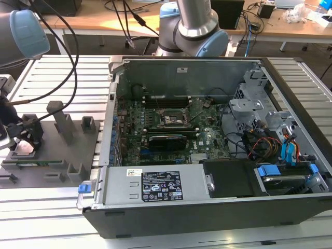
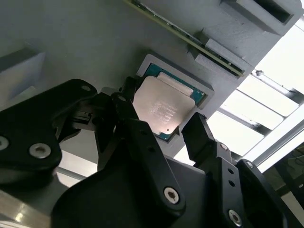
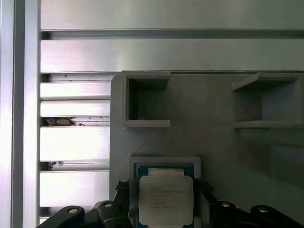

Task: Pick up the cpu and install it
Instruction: 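Pick up the cpu and move it towards the insertion slot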

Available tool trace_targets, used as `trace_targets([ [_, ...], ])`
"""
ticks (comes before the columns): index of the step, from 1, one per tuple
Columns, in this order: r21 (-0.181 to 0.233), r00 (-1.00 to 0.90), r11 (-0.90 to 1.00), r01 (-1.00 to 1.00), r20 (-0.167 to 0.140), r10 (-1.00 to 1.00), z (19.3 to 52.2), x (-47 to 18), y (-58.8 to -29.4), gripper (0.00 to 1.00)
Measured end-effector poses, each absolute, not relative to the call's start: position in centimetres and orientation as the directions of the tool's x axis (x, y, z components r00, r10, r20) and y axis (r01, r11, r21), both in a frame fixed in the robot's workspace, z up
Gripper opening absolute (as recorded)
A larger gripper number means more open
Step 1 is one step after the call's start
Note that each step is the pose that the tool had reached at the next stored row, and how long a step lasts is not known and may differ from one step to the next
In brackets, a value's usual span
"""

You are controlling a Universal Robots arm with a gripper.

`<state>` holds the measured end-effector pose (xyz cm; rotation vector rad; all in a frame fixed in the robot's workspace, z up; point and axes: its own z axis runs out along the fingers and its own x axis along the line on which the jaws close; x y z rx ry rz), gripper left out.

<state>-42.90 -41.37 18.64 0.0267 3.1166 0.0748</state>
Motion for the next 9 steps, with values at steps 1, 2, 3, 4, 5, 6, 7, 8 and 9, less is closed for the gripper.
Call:
trace_targets([
  [1,0.048,-1.0,0.999,0.017,-0.024,0.018,18.63,-42.9,-41.37,0.66],
  [2,0.048,-1.0,0.999,0.017,-0.024,0.018,18.55,-42.89,-41.37,0.65],
  [3,0.048,-1.0,0.999,0.017,-0.024,0.018,18.5,-42.89,-41.37,0.55],
  [4,0.048,-1.0,0.999,0.017,-0.024,0.018,18.43,-42.89,-41.37,0.62],
  [5,0.048,-1.0,0.999,0.017,-0.024,0.018,18.44,-42.89,-41.37,0.62],
  [6,0.048,-1.0,0.999,0.017,-0.024,0.018,18.49,-42.89,-41.37,0.62],
  [7,0.048,-1.0,0.999,0.017,-0.024,0.018,18.55,-42.89,-41.37,0.62],
  [8,0.048,-1.0,0.999,0.017,-0.024,0.018,18.71,-42.89,-41.37,0.62],
  [9,0.048,-1.0,0.999,0.017,-0.024,0.018,18.79,-42.89,-41.37,0.62],
])
